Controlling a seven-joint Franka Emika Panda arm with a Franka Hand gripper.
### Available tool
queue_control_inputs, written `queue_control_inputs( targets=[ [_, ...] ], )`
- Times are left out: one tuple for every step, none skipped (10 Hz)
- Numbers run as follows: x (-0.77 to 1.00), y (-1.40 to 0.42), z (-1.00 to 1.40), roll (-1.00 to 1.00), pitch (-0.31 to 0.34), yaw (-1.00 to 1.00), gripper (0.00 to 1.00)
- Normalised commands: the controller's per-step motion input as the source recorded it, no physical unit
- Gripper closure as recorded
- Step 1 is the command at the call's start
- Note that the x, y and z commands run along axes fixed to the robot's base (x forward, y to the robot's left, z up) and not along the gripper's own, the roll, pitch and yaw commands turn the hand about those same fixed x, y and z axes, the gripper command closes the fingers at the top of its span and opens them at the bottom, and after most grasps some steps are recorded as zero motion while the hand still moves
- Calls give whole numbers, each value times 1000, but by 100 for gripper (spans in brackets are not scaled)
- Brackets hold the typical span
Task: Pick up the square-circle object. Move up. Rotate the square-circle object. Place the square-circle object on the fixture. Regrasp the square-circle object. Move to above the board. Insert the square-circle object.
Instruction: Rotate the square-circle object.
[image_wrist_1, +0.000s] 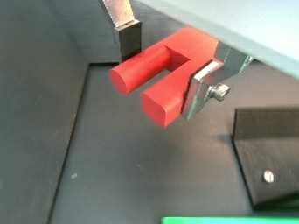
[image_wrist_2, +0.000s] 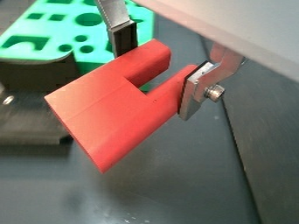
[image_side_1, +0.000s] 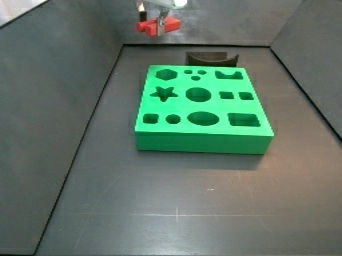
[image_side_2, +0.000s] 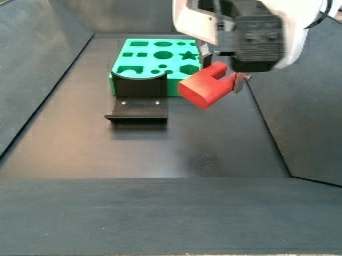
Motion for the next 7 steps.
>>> queue_control_inputs(
  targets=[
    [34, 13, -22, -2, -5, -1000, 100],
    [34, 13, -22, -2, -5, -1000, 100],
    [34, 13, -22, -2, -5, -1000, 100],
    [34, 13, -22, -2, -5, -1000, 100],
    [34, 13, -22, -2, -5, -1000, 100],
    [34, 13, -22, -2, -6, -1000, 100],
    [34, 13, -22, -2, -6, -1000, 100]
  ],
)
